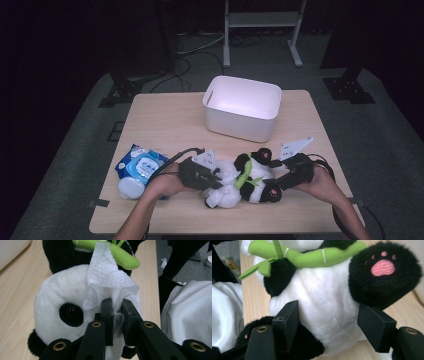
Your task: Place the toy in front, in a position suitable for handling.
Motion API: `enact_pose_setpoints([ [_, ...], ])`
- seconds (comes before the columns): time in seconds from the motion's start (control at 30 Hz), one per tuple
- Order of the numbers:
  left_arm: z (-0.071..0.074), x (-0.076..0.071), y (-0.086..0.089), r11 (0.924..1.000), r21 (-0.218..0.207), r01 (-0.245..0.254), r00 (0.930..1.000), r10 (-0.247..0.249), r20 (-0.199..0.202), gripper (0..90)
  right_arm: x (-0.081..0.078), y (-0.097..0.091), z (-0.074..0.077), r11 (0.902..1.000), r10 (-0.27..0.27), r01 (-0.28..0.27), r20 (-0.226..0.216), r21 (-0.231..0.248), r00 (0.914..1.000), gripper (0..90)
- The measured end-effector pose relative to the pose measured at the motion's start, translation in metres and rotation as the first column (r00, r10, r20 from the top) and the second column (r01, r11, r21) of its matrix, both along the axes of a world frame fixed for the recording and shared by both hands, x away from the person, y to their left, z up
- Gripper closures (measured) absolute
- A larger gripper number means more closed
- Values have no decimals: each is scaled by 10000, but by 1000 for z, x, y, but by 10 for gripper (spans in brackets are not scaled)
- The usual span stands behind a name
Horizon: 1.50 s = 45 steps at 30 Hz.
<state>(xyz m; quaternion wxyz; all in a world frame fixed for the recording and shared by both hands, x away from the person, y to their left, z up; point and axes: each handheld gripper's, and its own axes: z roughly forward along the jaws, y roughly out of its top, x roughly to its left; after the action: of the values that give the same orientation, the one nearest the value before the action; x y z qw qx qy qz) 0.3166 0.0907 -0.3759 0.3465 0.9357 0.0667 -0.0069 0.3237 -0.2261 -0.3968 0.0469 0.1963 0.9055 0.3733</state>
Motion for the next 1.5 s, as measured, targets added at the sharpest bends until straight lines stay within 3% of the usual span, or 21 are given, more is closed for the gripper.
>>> enact_pose_setpoints([
  [0.3, -2, 16, 4, 9987, -154, -478, 9989, 478, -20, 809, -6, -6, 13, 9993, 29, -45, 440, 364, 9990, 330],
  [0.47, -2, 21, 2, 9983, -23, -577, 9983, 577, 76, 809, -11, -3, 17, 9964, 550, -577, 457, 616, 9974, 329],
  [0.63, -1, 22, 1, 9979, 36, -641, 9979, 641, 130, 809, -15, 7, 17, 9918, 1137, -1164, 516, 531, 9922, 330],
  [0.8, 1, 17, -3, 9989, 131, -455, 9986, 451, 262, 808, -10, 21, 6, 9931, 1166, -1160, 392, -168, 9924, 330],
  [0.87, 2, 14, -4, 9993, 85, -358, 9990, 356, 262, 807, -10, 23, 4, 9934, 1132, -1123, 420, -235, 9927, 331],
  [1.13, 0, 3, -20, 9999, 53, 145, 9996, -147, 238, 803, -8, 24, 2, 9947, 1018, -1011, 466, -176, 9937, 341],
  [1.5, 7, -10, -38, 9954, 171, 943, 9948, -949, 362, 803, -8, 23, 3, 9948, 1016, -1011, 425, -134, 9939, 338],
])
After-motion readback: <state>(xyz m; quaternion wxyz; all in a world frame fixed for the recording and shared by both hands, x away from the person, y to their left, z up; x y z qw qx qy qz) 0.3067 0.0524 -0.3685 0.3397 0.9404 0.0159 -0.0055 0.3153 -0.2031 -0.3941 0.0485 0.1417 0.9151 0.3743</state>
